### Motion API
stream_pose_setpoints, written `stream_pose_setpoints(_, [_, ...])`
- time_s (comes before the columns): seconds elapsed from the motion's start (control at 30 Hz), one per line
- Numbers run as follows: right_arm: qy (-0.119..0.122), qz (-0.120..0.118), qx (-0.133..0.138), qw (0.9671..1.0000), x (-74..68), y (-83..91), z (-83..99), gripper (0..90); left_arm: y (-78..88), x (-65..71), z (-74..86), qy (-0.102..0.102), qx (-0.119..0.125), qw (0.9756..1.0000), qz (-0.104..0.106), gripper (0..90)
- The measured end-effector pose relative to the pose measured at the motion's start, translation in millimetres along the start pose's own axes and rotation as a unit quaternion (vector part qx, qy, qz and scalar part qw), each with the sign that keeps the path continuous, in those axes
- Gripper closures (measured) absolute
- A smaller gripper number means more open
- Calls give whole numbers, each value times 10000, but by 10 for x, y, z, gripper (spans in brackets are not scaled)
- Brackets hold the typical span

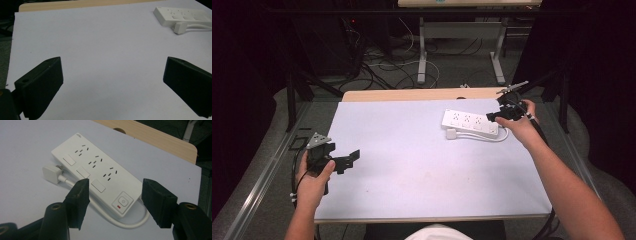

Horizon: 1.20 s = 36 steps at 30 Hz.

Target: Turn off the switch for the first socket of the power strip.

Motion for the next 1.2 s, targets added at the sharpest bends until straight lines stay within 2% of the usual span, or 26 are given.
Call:
stream_pose_setpoints(0.1, [-31, -66, -55, 10000, -25, -76, -20, 425, 2, 0, 0, -3, 1, 10000, -1, 25])
stream_pose_setpoints(0.2, [-44, -31, -67, 10000, -39, -112, -25, 438, 6, -2, -2, 2, 5, 10000, -8, 25])
stream_pose_setpoints(0.23, [-48, -36, -73, 10000, -42, -148, -29, 480, 7, -5, -3, -6, 8, 10000, -1, 25])
stream_pose_setpoints(0.43, [-157, -97, -101, 9998, -49, -233, -37, 565, 10, -10, -2, 0, 15, 10000, -2, 25])
stream_pose_setpoints(0.8, [-224, -211, -254, 9992, -73, -374, -29, 682, 9, -10, -1, -14, 4, 10000, -6, 25])
stream_pose_setpoints(1.2, [-174, -222, -397, 9988, -87, -526, -9, 829, 17, -20, -3, -36, -16, 10000, -12, 25])
Point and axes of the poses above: each handheld gripper's, and its own axes: y roughly backward along the jaws, z roughly out of its underside, x roughly to its right, the point moved 1 cm from there along -y, roughly forward along the jaws, and after that the axes turned 5 degrees about x, right-handed, at the moved point
